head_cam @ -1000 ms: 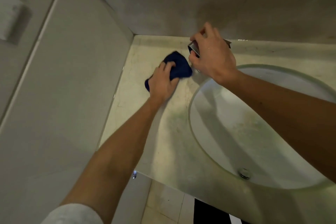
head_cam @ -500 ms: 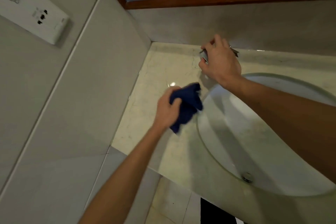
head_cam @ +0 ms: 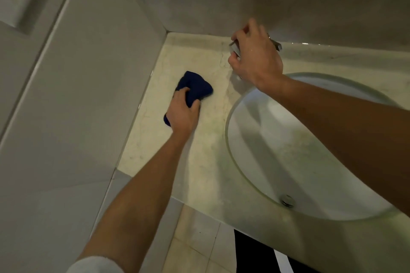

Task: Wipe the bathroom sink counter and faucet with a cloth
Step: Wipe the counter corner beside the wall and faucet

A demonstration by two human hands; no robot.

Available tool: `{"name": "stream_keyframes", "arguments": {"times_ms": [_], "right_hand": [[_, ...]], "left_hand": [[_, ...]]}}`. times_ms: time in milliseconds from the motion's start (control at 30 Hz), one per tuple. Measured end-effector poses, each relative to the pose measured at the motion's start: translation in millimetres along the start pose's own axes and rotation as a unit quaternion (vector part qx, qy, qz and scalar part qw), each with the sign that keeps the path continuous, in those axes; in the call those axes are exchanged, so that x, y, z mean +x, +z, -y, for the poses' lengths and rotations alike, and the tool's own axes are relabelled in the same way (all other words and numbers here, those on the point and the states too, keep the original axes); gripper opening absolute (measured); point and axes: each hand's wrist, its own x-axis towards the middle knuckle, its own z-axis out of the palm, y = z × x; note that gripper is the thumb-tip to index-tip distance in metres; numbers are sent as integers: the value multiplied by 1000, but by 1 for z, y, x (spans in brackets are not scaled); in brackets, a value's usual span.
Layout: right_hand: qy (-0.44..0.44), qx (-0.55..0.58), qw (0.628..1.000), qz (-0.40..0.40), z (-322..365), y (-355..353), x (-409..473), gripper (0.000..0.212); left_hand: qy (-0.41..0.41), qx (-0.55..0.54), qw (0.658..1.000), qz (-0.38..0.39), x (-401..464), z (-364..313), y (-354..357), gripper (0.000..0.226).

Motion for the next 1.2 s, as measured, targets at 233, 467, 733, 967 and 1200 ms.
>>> {"name": "stream_keyframes", "arguments": {"times_ms": [233,467,733,967,1200], "right_hand": [[8,14,1000,10,3,-6,-1,38],[7,20,1000,14,1,-5,-1,36],[1,20,1000,9,0,-4,-1,36],[1,18,1000,8,0,-2,1,38],[11,21,1000,13,2,-5,1,37]], "left_hand": [[75,-73,986,131,-150,-78,42,28],[30,-221,963,155,-188,-83,4,38],[19,-68,997,-43,-114,-10,-94,36],[-101,33,994,-4,-143,17,-37,46],[-93,-101,984,115,-207,-56,1,32]]}}
